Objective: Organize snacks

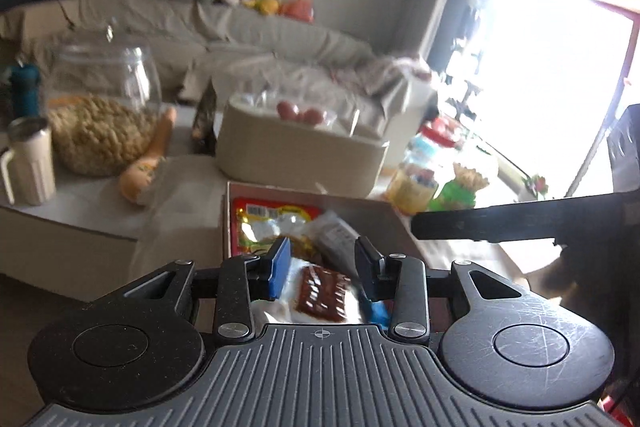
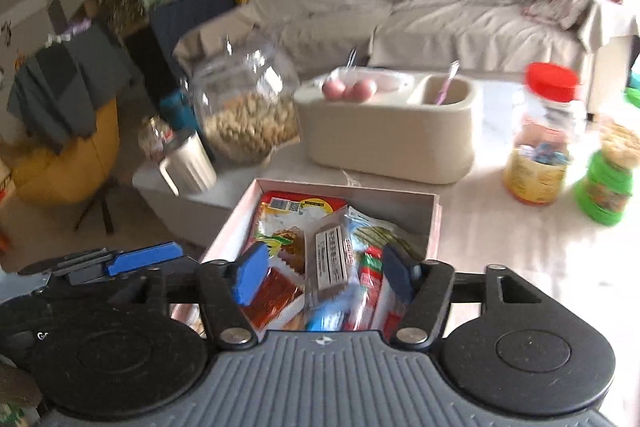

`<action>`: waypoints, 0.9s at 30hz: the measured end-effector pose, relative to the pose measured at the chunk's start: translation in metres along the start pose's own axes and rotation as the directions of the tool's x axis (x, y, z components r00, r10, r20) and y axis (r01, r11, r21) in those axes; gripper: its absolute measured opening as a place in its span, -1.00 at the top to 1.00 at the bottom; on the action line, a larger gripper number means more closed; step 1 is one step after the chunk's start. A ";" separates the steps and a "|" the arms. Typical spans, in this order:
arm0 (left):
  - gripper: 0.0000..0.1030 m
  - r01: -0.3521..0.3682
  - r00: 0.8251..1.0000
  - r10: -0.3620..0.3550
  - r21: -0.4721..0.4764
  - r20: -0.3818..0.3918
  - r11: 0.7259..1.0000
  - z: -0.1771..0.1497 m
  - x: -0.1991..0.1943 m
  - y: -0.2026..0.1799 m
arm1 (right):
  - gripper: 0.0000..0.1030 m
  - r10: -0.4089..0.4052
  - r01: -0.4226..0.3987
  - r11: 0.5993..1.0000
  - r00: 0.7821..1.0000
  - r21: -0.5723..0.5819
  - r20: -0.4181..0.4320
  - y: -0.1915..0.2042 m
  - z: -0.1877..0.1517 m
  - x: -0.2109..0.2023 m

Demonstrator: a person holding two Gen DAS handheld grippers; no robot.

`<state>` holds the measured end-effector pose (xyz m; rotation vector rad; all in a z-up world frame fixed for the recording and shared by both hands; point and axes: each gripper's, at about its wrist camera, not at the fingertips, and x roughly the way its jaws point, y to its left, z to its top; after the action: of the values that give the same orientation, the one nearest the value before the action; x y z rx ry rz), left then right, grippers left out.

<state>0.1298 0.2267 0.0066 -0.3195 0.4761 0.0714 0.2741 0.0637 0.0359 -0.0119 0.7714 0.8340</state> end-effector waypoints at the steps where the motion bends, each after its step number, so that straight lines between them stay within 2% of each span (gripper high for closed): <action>1: 0.24 -0.004 1.000 0.004 0.010 0.017 1.000 -0.006 -0.011 -0.008 | -0.40 -0.010 0.010 1.000 1.000 0.013 0.023 0.001 -0.008 -0.013; 3: 0.32 -0.016 0.999 0.015 0.030 0.038 0.999 -0.022 -0.033 -0.024 | -0.44 -0.030 0.029 0.999 0.998 0.019 0.059 0.003 -0.029 -0.038; 5: 0.64 -0.029 0.999 0.027 0.047 0.034 0.998 -0.042 -0.050 -0.041 | -0.48 -0.039 0.038 0.999 0.996 0.015 0.077 0.009 -0.057 -0.060; 9: 0.65 -0.076 0.997 0.076 0.002 -0.005 0.997 -0.084 -0.080 -0.068 | -0.49 -0.057 0.056 0.998 0.996 0.008 0.068 0.018 -0.115 -0.095; 14: 0.66 -0.176 0.982 0.180 0.074 -0.057 0.982 -0.117 -0.101 -0.102 | -0.49 -0.119 0.117 0.992 0.992 0.047 0.040 0.024 -0.174 -0.118; 18: 0.67 -0.153 0.983 0.162 0.102 -0.087 0.983 -0.125 -0.108 -0.114 | -0.49 -0.128 0.126 0.991 0.991 0.044 0.047 0.027 -0.195 -0.129; 27: 0.67 -0.151 0.985 0.160 0.115 -0.071 0.982 -0.132 -0.116 -0.124 | -0.51 -0.151 0.150 0.988 0.987 0.023 0.061 0.034 -0.198 -0.136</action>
<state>-0.0136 0.0682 -0.0150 -0.1775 0.5823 0.1847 0.0729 -0.0618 -0.0157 -0.0273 0.7105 0.6802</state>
